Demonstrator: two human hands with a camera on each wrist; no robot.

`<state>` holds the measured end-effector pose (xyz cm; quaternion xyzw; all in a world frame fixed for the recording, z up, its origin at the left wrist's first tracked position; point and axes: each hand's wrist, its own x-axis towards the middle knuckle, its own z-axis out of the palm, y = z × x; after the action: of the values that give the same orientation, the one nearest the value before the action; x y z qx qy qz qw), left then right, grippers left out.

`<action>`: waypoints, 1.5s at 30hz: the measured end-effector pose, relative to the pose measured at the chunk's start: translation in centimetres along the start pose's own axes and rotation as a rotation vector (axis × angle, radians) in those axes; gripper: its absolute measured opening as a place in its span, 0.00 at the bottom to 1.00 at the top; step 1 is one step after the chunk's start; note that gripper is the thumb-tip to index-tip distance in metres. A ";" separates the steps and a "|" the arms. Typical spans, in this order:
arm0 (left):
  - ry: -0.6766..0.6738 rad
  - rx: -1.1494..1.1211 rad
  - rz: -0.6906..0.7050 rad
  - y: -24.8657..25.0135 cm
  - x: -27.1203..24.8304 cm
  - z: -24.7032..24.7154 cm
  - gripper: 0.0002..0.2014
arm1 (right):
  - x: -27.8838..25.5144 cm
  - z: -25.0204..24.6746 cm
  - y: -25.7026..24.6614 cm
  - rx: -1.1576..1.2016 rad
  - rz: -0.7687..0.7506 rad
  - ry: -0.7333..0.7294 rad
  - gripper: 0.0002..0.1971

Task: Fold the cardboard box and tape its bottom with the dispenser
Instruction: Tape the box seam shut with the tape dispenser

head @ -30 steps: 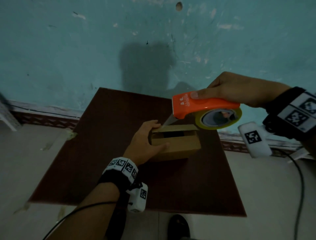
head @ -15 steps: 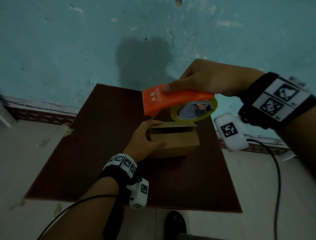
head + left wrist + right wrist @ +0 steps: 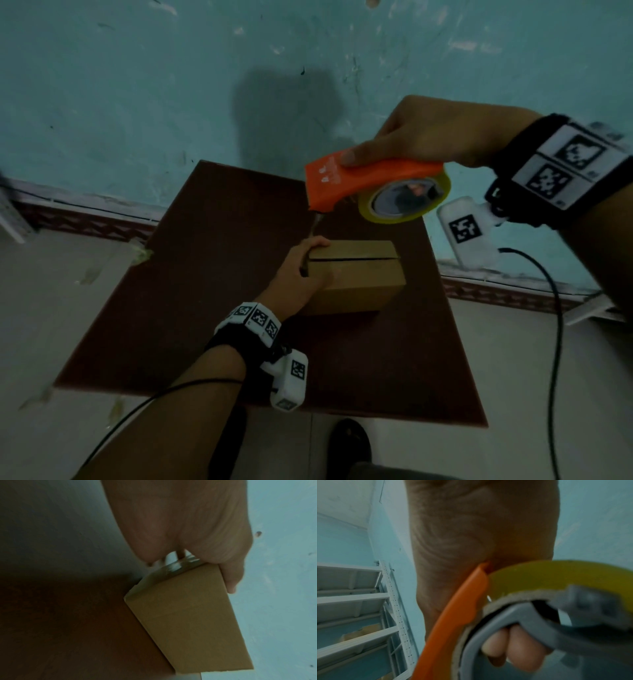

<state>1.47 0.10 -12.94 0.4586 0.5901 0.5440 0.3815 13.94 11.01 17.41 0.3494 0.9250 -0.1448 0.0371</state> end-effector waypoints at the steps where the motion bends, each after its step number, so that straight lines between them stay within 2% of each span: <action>1: -0.023 0.004 -0.021 0.1 0.1 0.0 0.26 | -0.3 -0.3 0.9 -0.004 0.012 -0.005 0.40; 5: -0.050 -0.062 -0.074 0.5 0.0 0.0 0.23 | -1.1 -1.0 4.6 -0.004 0.088 -0.012 0.43; 10: 0.048 -0.040 -0.053 0.6 0.0 0.2 0.21 | -1.6 -0.1 9.1 0.022 0.197 -0.070 0.40; 16: 0.003 -0.001 -0.086 0.8 0.0 0.2 0.22 | -2.3 2.0 12.8 0.112 0.246 -0.102 0.36; 19: -0.004 0.002 -0.097 1.0 -0.1 0.2 0.21 | -2.4 2.7 14.0 0.159 0.266 -0.117 0.35; 23: -0.022 0.021 -0.100 1.3 -0.1 0.2 0.21 | -2.6 4.1 15.6 0.171 0.277 -0.131 0.39; 28: -0.013 0.008 -0.143 1.7 -0.2 0.2 0.22 | -2.8 6.8 17.6 0.219 0.319 -0.136 0.38; 33: -0.049 -0.039 -0.129 1.8 -0.3 0.0 0.25 | -1.9 9.3 19.4 0.190 0.324 -0.138 0.38; 40: 0.052 -0.010 -0.185 2.8 0.0 1.1 0.08 | -0.7 11.1 20.6 0.114 0.276 -0.180 0.36; 45: 0.089 0.057 -0.152 3.7 1.0 1.2 0.10 | -0.2 11.0 21.0 0.103 0.267 -0.178 0.42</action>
<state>2.81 1.40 -9.37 0.3984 0.6548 0.5162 0.3822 27.54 22.68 1.85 0.4564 0.8548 -0.2163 0.1196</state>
